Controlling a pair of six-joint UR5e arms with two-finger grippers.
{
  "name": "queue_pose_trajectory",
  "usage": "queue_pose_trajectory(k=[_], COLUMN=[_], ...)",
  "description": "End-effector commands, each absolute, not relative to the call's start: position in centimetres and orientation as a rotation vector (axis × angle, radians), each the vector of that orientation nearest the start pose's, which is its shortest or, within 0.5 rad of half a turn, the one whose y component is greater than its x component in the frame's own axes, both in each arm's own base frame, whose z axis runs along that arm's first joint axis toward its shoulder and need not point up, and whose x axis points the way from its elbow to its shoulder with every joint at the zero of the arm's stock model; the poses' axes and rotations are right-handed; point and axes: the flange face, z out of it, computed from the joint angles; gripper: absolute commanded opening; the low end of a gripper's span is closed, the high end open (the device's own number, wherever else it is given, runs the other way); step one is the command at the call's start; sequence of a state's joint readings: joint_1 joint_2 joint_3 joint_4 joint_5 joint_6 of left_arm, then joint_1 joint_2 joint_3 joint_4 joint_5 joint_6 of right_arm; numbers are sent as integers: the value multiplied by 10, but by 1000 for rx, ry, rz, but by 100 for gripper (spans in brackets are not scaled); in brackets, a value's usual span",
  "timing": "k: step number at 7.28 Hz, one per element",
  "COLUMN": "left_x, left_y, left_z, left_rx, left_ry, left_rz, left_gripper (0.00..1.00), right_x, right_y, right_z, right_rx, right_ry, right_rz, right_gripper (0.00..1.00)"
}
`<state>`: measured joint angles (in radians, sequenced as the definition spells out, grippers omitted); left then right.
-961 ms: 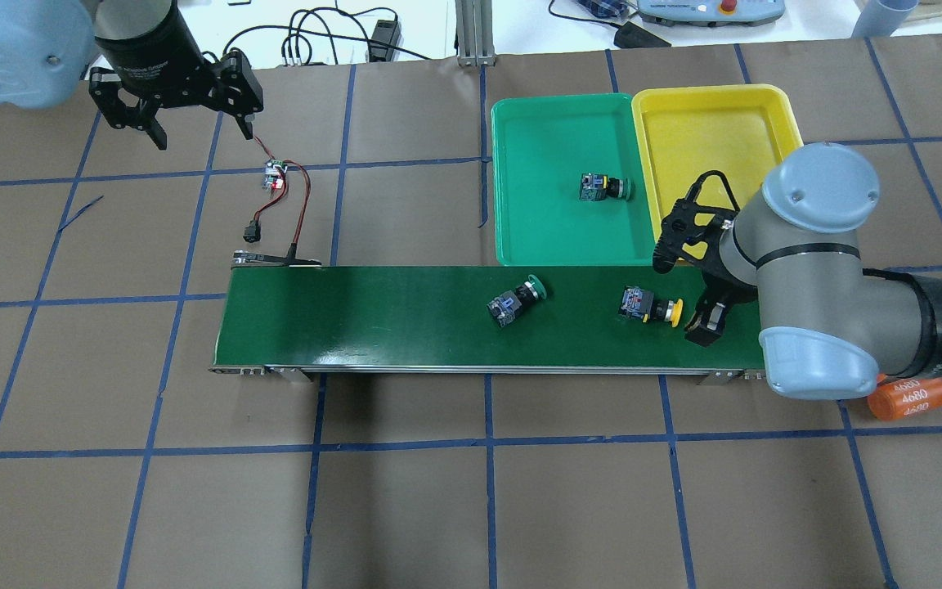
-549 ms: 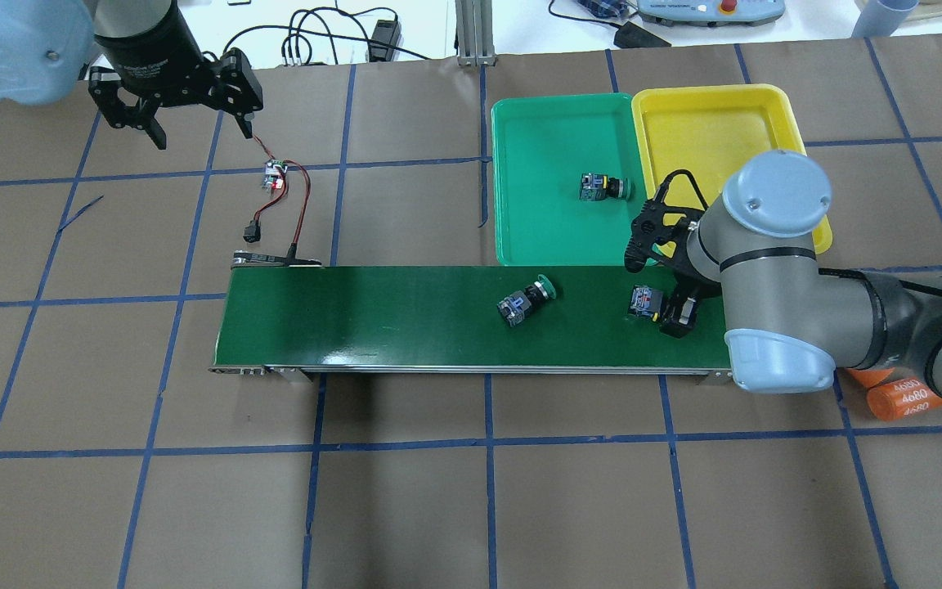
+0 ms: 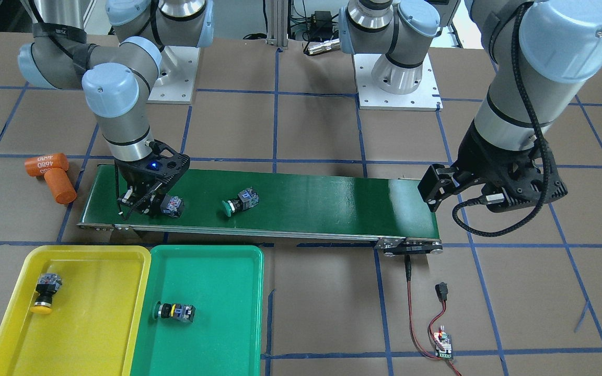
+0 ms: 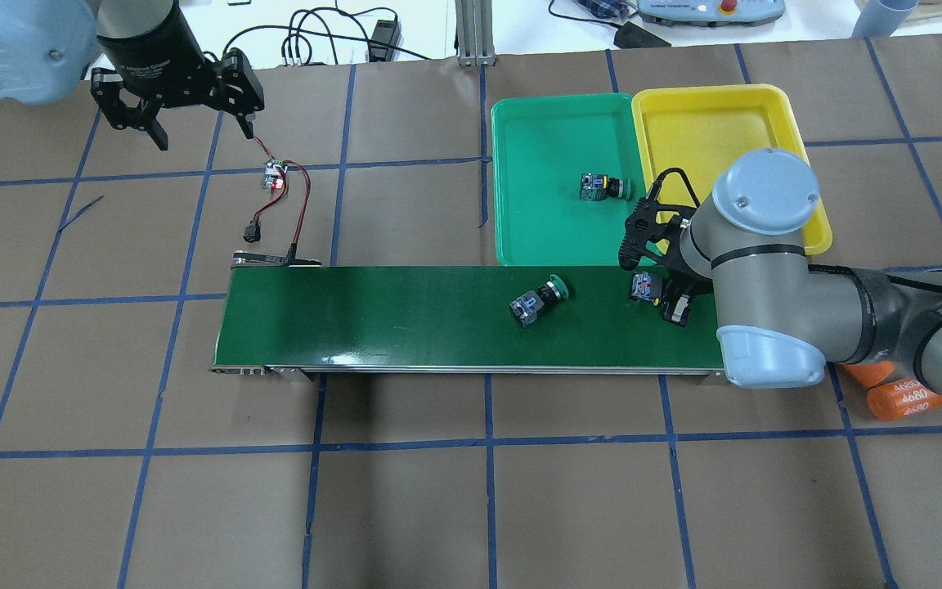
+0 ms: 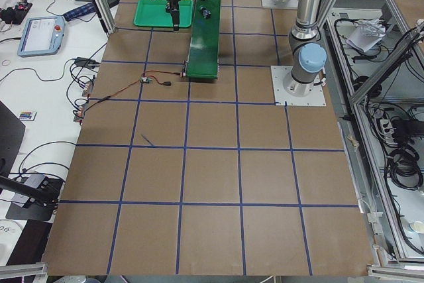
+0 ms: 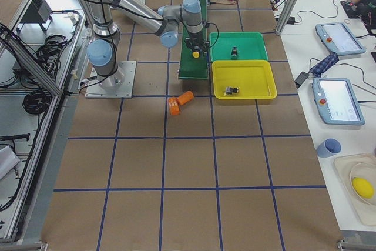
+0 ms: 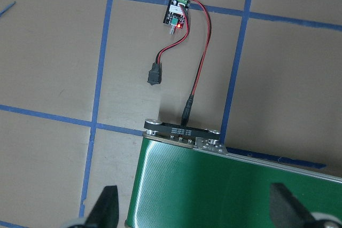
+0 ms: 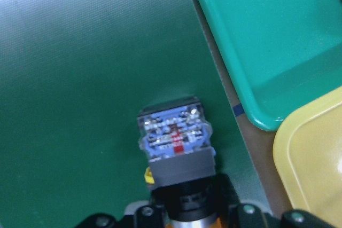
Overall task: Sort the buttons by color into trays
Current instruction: 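Carry the yellow-capped button into the yellow tray and release it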
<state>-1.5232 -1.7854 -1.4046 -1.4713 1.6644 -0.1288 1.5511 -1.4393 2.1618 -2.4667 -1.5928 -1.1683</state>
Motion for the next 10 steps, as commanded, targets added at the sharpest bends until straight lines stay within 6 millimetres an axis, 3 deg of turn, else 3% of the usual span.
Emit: queue_pose_trajectory(k=[1, 2, 3, 4, 5, 6, 7, 8, 9, 10], left_x=[-96, -96, -96, -96, -96, -96, -96, -96, -96, -96], left_y=[-593, -592, -593, -592, -593, -593, -593, -593, -593, -592], left_z=[464, 466, 464, 464, 462, 464, 463, 464, 464, 465], left_rx=[-272, -272, -272, -272, -272, -272, -272, -272, -272, -272], left_ry=[3037, 3037, 3037, 3037, 3035, 3037, 3035, 3035, 3035, 3035], left_rz=[-81, -88, -81, -83, -76, -81, -78, -81, -83, -85], left_gripper=[100, 100, 100, 100, 100, 100, 100, 100, 100, 100], right_x=[120, 113, 88, 33, -26, -53, -59, -61, -60, -60], right_y=[-487, -508, -537, -571, -598, -623, -638, -636, -635, -634], right_z=[266, 281, 268, 254, 229, 212, 207, 203, 203, 209], right_rx=[-1790, -1782, -1715, -1567, -1291, -1128, -1105, -1096, -1068, -1068], right_ry=[2748, 2774, 2817, 2907, 3014, 3070, 3079, 3076, 3078, 3081], right_rz=[-275, -327, -313, -302, -282, -274, -270, -257, -247, -250], right_gripper=[23, 22, 22, 24, 24, 24, 25, 44, 88, 100])
